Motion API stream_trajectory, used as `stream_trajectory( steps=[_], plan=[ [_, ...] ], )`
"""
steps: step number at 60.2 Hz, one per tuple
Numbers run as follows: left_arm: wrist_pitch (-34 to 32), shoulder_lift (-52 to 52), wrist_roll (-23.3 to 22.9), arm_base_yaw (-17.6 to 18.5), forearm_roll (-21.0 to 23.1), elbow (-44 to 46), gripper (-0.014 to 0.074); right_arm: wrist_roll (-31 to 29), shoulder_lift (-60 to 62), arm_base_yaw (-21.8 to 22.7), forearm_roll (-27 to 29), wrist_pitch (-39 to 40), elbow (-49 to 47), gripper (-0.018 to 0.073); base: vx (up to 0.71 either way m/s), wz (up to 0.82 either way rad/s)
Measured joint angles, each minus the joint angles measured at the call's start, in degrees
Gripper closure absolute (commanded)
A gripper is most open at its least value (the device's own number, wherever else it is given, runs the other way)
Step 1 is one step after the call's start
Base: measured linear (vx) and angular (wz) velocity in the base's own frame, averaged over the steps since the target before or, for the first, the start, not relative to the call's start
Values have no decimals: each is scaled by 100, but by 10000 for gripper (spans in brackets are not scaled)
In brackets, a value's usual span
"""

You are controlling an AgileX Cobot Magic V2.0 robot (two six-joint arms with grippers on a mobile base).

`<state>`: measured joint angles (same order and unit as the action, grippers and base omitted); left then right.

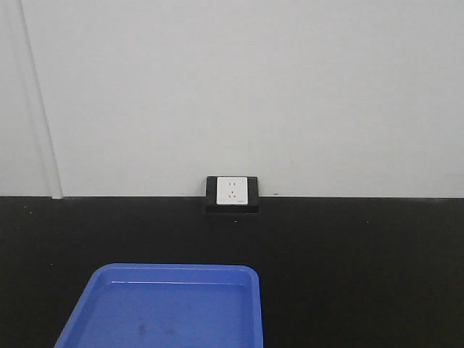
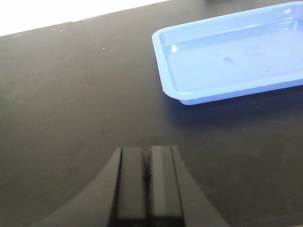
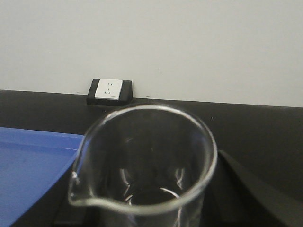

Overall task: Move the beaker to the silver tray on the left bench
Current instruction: 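Turn the base away from the blue tray, holding the beaker up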

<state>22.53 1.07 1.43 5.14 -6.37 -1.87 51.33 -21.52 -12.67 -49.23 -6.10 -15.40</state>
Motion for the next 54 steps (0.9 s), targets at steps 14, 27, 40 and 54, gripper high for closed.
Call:
stream_trajectory(
  steps=[14,27,40,54],
  plan=[
    [0,0,0,0,0,0,595,0,0,0,-13,-4,2,571,0,0],
    [0,0,0,0,0,0,595,0,0,0,-13,-4,2,571,0,0],
    [0,0,0,0,0,0,595,0,0,0,-13,-4,2,571,-2,-4],
    [0,0,0,0,0,0,595,0,0,0,-13,-4,2,571,-7,-25]
  ],
)
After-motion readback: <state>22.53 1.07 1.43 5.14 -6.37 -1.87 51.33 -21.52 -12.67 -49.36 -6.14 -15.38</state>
